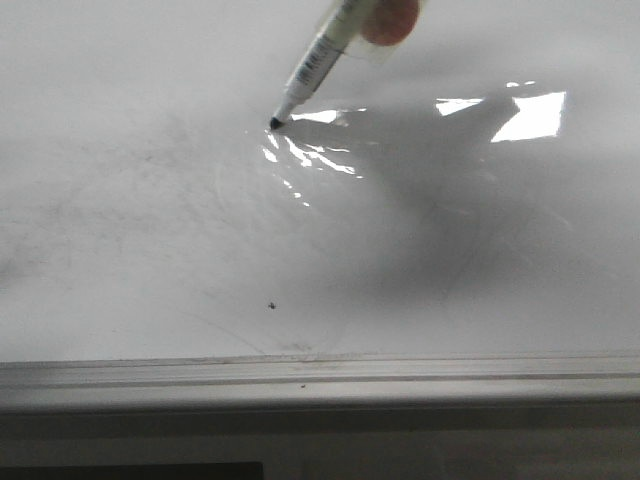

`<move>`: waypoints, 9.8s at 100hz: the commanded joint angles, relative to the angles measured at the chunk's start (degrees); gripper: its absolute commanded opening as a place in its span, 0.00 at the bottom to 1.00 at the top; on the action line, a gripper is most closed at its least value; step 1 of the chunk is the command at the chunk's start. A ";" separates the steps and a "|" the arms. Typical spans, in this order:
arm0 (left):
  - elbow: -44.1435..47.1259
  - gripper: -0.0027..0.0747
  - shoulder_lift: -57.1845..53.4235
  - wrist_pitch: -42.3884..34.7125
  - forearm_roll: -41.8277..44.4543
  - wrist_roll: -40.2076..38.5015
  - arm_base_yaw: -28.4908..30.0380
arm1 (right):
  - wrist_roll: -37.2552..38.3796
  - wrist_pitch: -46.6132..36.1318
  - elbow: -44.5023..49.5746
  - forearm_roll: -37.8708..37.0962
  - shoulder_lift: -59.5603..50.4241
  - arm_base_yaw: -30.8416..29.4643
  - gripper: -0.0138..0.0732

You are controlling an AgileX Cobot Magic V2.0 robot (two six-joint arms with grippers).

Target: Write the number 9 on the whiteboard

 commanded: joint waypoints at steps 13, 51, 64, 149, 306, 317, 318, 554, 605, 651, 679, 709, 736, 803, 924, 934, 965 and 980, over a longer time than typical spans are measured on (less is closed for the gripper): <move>-1.64 0.40 -0.04 -5.08 -1.07 -0.60 -0.16 | 0.59 -7.35 -2.10 -0.44 0.93 -1.91 0.08; -1.64 0.40 -0.04 -5.08 -1.07 -0.60 -0.16 | 0.88 2.15 -3.13 -1.13 1.87 -0.12 0.09; -1.64 0.40 -0.04 -5.08 -1.07 -0.60 -0.16 | 1.64 2.29 -6.34 -3.19 1.17 -0.12 0.09; -2.09 0.40 13.80 -15.73 0.98 -0.21 -6.88 | 4.81 0.88 -3.09 2.74 4.60 11.10 0.09; -3.28 0.01 17.70 -14.37 -40.83 -0.16 -3.74 | 5.18 -2.89 -3.09 7.19 0.23 12.68 0.55; -3.28 0.01 17.70 -12.61 -42.65 -0.16 -3.74 | 5.18 -2.42 -3.09 7.45 0.23 12.68 0.55; -3.28 0.01 17.70 -12.61 -42.99 -0.16 -3.74 | 5.18 -2.30 -3.09 7.45 0.23 12.68 0.55; 12.24 0.01 -16.69 -9.66 -28.11 -0.35 -3.58 | 4.66 -31.43 46.69 -13.90 -43.11 12.57 0.09; 15.57 0.01 -17.57 -8.88 -17.93 -0.14 13.98 | 4.66 -31.43 46.69 -13.90 -43.11 12.57 0.09; 15.57 0.01 -33.98 14.80 -9.07 -3.59 44.26 | 4.66 -31.43 46.69 -13.90 -43.11 12.57 0.09; 15.67 0.01 -34.75 24.06 -6.87 -3.59 46.06 | 4.66 -31.43 46.69 -13.90 -43.11 12.57 0.09; 15.56 0.01 -34.75 22.43 -9.27 -3.59 45.93 | 4.66 -31.43 46.69 -13.90 -43.11 12.57 0.09; 15.56 0.01 -34.75 22.43 -9.27 -3.59 45.93 | 4.66 -31.43 46.69 -13.90 -43.11 12.57 0.09; 15.56 0.01 -34.75 22.43 -9.27 -3.59 45.93 | 4.57 -31.07 46.69 -13.90 -43.11 9.89 0.09; 15.56 0.01 -34.75 22.43 -9.27 -3.59 45.93 | -5.38 -16.96 55.85 -4.74 -61.62 -46.44 0.09; 15.56 0.01 -34.75 22.43 -9.27 -3.59 45.93 | -5.38 -13.50 55.85 -4.30 -61.62 -46.44 0.09; 15.56 0.01 -34.75 22.43 -9.27 -3.59 45.93 | -5.38 -13.10 55.85 -4.30 -61.62 -46.44 0.09; 15.56 0.01 -34.75 22.43 -9.27 -3.59 45.93 | -5.38 -13.10 55.85 -4.30 -61.62 -46.44 0.09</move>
